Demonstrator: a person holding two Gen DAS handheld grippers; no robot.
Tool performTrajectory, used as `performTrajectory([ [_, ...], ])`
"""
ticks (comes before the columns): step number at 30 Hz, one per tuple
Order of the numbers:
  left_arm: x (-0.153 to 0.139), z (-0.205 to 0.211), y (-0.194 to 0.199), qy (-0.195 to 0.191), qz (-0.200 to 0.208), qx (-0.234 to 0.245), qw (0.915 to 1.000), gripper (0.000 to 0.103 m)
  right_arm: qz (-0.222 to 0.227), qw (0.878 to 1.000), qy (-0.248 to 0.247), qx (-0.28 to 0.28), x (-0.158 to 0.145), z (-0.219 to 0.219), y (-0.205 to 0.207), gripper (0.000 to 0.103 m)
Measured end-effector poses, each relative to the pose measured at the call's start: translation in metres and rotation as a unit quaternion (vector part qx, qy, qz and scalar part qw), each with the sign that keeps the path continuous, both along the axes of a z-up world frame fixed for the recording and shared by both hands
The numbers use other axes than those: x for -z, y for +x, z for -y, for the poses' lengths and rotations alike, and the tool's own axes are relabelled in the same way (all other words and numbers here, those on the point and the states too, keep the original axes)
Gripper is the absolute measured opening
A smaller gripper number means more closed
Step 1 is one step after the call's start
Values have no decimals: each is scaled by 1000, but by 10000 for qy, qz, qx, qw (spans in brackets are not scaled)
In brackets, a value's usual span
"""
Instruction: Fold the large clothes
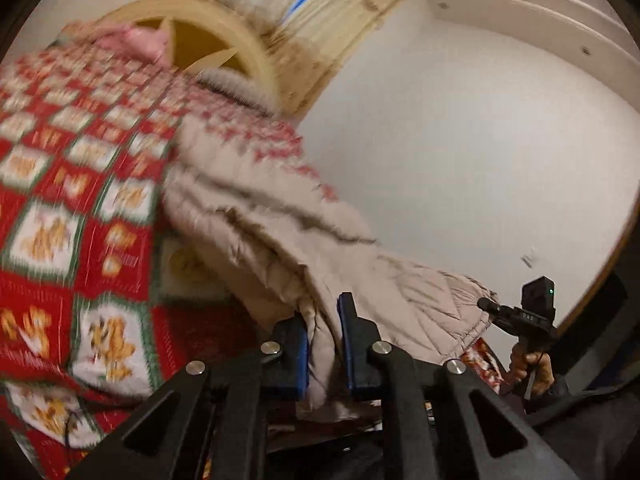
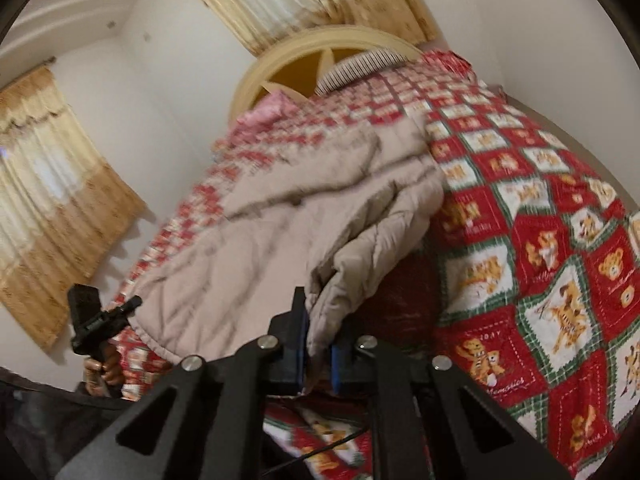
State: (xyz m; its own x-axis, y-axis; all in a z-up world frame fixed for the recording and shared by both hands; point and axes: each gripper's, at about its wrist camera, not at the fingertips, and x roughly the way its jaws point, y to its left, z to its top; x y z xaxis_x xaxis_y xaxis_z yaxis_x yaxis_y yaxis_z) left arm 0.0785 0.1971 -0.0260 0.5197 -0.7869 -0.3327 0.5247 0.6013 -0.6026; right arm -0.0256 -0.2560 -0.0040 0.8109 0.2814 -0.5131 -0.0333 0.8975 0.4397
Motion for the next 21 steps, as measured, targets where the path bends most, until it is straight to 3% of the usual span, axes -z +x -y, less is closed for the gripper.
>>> performTrajectory([
  [5,-45,3,-13,-187,342,109,9992,13,422,9990,84,-147,-41,-6,-25,12],
  [11,-87,4,-11,-495,358,-18,9981,13,1080,9936,144,-306,-87,-14,-46,12],
  [16,-89,12,34,-607,-19,-322,9976,13,1088,9940,98,-106,-99,-3,-13,12],
  [21,-81,20,117,-731,-524,-799,9927,13,1078,9934,339,181,-103,26,52,11],
])
